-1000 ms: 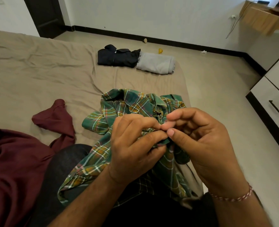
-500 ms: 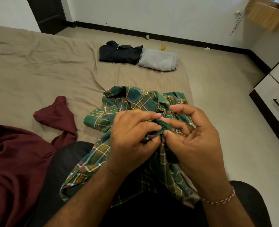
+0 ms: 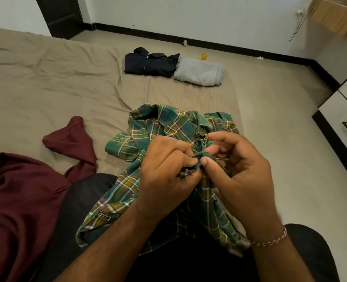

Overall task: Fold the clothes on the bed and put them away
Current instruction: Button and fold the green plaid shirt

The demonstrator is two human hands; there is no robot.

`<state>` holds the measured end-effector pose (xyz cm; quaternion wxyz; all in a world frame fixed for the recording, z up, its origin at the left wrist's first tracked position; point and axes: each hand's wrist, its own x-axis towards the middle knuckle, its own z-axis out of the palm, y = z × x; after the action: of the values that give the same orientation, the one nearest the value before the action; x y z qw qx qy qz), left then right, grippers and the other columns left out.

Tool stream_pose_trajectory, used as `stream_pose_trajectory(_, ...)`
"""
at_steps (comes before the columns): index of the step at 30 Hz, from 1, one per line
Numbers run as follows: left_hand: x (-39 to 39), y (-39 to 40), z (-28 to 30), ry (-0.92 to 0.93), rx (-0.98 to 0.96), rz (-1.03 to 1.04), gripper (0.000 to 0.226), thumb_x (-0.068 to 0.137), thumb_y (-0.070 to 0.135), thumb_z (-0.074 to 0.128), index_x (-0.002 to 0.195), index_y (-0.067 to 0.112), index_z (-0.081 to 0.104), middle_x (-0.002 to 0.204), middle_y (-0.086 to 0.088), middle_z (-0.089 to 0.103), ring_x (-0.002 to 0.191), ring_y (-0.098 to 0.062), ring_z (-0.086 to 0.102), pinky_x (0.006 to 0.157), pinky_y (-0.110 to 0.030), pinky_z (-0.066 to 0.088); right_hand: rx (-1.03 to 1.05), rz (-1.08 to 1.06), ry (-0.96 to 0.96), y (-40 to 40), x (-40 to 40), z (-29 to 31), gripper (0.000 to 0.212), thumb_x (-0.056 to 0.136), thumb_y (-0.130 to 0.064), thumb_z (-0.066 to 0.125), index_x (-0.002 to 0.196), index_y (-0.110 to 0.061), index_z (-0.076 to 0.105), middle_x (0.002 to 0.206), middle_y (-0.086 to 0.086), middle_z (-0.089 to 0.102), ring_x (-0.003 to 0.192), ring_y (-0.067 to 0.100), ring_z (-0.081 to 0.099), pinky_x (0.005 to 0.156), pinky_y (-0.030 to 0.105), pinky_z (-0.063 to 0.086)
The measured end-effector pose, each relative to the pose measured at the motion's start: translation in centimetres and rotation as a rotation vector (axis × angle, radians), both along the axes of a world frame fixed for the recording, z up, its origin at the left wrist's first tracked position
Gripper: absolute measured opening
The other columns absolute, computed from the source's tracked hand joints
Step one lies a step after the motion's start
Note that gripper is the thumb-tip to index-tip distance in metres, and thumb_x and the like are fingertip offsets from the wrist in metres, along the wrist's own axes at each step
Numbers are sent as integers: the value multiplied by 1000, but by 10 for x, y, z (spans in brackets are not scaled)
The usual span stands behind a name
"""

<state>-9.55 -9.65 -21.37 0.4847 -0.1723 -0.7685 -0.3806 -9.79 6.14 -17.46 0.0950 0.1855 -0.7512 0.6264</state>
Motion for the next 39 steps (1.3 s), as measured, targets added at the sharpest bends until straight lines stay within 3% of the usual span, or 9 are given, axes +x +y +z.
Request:
stream_pose_trajectory(5,0,4,-3,-1,-2,-11,25,76,-8,80,61,-3,61,76,-9,66,72,-26,59,69,-38,46,24,-9,-43,-2,0,-1,18,84,-9,81,100,-17,78,93,-3,76,92,21,74,82,40,63)
stream_pose_trajectory(8,-2,3,-5,-30,29,-12,25,73,-8,82,63,-1,60,76,-6,67,71,-22,60,68,-38,48,127,-34,52,1,0,-3,18,86,-10,80,100,-21,77,97,-8,75,96,19,72,82,42,61)
stream_pose_trajectory(13,-3,4,-7,-162,227,-75,19,74,5,76,71,5,58,83,-1,68,78,-19,65,67,-35,52,321,-102,313,4,1,-7,17,87,-5,79,100,-17,76,101,-13,71,99,5,68,85,23,55)
stream_pose_trajectory(17,-2,3,-7,-348,352,-195,25,73,-5,74,93,8,69,87,2,67,72,-20,62,66,-36,54,354,-121,363,6,-4,-13,16,87,-2,79,96,-14,75,98,-8,71,98,4,67,86,21,53)
stream_pose_trajectory(23,-8,-2,-7,-431,293,-209,24,73,1,78,90,19,76,83,8,68,66,-12,58,66,-22,50,370,-60,361,9,-10,-17,12,88,-2,77,95,-11,74,98,-5,69,100,10,65,87,23,51)
stream_pose_trajectory(28,-11,-2,-10,-488,312,-196,19,73,5,79,85,19,73,78,8,65,65,-14,57,65,-33,53,419,-87,407,5,-13,-20,15,86,0,78,94,-11,73,98,-4,69,100,11,65,87,28,52)
stream_pose_trajectory(33,-12,-3,-11,-465,242,-158,18,72,5,77,84,18,72,77,11,63,65,-14,58,64,-27,51,458,-101,461,4,-13,-26,11,89,-1,74,96,-10,73,102,-2,70,101,15,64,87,32,52)
stream_pose_trajectory(39,-14,-3,-13,-454,198,-141,23,72,1,79,83,19,70,76,12,60,66,-15,57,62,-27,48,488,-139,483,1,-8,-29,11,91,-2,73,98,-10,76,113,0,70,110,14,62,96,26,47)
